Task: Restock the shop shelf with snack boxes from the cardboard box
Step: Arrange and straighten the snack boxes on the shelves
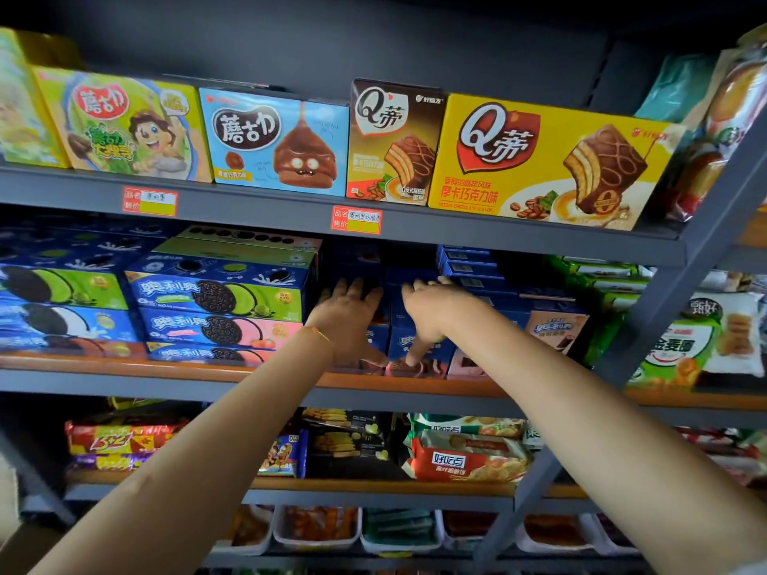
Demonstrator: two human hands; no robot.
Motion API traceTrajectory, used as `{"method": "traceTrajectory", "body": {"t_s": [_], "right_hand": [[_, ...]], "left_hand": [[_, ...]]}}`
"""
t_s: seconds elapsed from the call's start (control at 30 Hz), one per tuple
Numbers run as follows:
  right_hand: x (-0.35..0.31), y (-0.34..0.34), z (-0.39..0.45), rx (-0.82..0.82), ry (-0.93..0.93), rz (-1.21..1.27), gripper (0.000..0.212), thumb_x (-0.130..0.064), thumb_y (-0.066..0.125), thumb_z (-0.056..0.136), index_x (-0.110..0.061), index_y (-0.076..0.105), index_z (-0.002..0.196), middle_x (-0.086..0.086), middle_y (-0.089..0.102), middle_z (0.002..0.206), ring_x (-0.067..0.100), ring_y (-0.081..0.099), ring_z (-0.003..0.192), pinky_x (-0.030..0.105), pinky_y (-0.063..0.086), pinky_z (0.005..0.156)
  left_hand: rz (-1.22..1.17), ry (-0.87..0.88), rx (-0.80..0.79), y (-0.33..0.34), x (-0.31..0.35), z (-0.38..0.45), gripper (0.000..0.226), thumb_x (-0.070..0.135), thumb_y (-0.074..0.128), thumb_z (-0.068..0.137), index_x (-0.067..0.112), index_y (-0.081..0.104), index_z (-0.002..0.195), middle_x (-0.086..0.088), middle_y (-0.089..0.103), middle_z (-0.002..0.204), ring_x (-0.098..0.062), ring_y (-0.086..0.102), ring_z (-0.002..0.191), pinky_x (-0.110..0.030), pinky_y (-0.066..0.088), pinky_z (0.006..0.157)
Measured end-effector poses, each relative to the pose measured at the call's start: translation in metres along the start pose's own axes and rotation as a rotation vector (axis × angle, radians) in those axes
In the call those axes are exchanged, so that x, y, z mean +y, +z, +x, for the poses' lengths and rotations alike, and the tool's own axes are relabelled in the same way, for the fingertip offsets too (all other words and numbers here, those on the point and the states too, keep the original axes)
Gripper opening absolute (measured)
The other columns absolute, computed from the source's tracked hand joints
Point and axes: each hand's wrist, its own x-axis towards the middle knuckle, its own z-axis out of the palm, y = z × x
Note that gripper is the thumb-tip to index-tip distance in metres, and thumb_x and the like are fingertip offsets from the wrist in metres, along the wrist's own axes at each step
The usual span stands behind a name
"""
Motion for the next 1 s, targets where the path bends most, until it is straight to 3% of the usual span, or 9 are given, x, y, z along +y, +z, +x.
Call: {"method": "traceTrajectory", "body": {"t_s": [0.2,0.4,0.5,0.77,1.0], "right_hand": [[0.018,-0.009,-0.001,0.001,-0.05,0.081,0.13,-0.078,0.075,0.057,-0.005,0.024,0.152,0.011,0.036,0.152,0.031,0.04,0.136,0.042,0.029,0.115],[0.023,-0.006,-0.005,0.036,-0.111,0.151,0.104,-0.069,0.079,0.064,-0.009,0.043,0.141,0.007,0.044,0.138,0.029,0.05,0.119,0.043,0.047,0.099],[0.023,-0.005,-0.006,0.069,-0.137,0.188,0.1,-0.066,0.079,0.066,-0.01,0.043,0.141,0.005,0.043,0.135,0.026,0.05,0.116,0.042,0.049,0.096],[0.03,-0.023,0.011,-0.031,-0.106,0.264,0.134,-0.077,0.076,0.058,-0.008,0.016,0.155,0.011,0.029,0.158,0.031,0.038,0.139,0.045,0.039,0.111],[0.03,-0.016,0.019,-0.095,-0.103,0.214,0.129,-0.083,0.072,0.054,-0.007,0.03,0.149,0.009,0.043,0.148,0.03,0.049,0.127,0.044,0.046,0.104]], "left_hand": [[-0.054,-0.014,-0.124,-0.009,-0.009,0.0,0.127,0.073,0.071,0.069,0.02,-0.002,0.159,-0.009,-0.002,0.167,-0.037,-0.001,0.152,-0.052,0.018,0.122],[-0.135,0.006,-0.002,0.002,-0.011,-0.005,0.114,0.064,0.072,0.076,0.023,0.005,0.159,-0.009,0.001,0.166,-0.033,0.0,0.153,-0.051,0.02,0.122],[-0.154,0.013,0.018,0.001,-0.011,-0.007,0.111,0.062,0.072,0.078,0.024,0.007,0.159,-0.009,0.002,0.166,-0.033,0.001,0.153,-0.049,0.019,0.122],[-0.136,-0.038,-0.066,-0.008,-0.009,0.001,0.117,0.074,0.072,0.068,0.025,0.012,0.157,-0.015,0.01,0.162,-0.04,0.004,0.151,-0.053,0.025,0.119],[-0.163,0.006,0.002,-0.002,-0.01,0.002,0.122,0.067,0.078,0.067,0.017,0.013,0.158,-0.008,0.023,0.16,-0.029,0.02,0.147,-0.041,0.028,0.119]]}}
